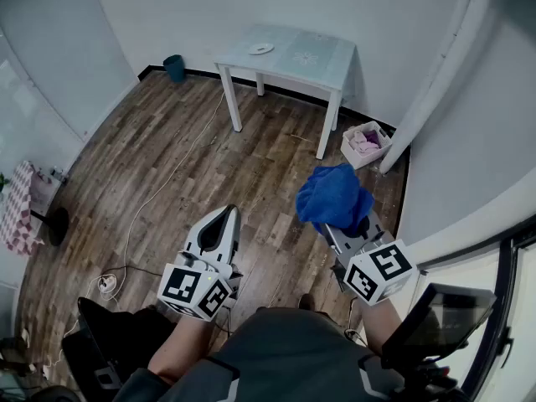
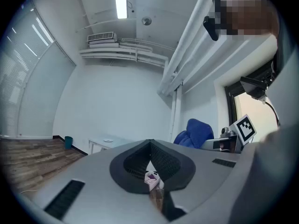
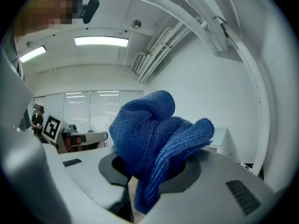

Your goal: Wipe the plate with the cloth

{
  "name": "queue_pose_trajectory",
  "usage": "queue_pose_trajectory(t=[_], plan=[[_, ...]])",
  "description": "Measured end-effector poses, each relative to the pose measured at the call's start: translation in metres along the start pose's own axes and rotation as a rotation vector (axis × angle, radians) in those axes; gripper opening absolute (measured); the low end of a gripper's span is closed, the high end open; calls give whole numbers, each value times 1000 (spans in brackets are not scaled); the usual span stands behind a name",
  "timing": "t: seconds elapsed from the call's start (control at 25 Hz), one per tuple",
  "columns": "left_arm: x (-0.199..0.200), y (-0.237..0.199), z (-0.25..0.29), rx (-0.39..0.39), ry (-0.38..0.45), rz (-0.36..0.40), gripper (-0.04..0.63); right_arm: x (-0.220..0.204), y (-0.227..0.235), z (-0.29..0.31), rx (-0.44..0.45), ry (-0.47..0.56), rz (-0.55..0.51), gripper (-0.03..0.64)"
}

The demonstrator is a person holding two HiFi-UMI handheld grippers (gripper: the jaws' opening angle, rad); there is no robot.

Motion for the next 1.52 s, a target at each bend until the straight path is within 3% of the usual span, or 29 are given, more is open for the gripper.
queue_pose_trajectory(t=[0.52,0.72,0.88,1.12,1.52], plan=[[1,-42,-7,-47,1,-35,9,2,-29,40,-2,27,10,129],[3,-47,-1,-46,-3,25,9,0,-27,54,-2,25,8,129],[1,-57,22,-36,-2,10,9,-1,-12,70,36,24,9,129],[10,-65,70,16,-3,56,9,10,25,106,77,13,-8,129],[22,-84,139,87,-4,25,9,25,90,159,151,15,16,129]])
Point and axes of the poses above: the fingertips, and each gripper's own axes: z forward along the fingers, y to its right, x out of its top, the point moved 5 cm from there along -z, backward along the fingers, and after that the axes turned 2 degrees about -y, right-handed, at the moved point
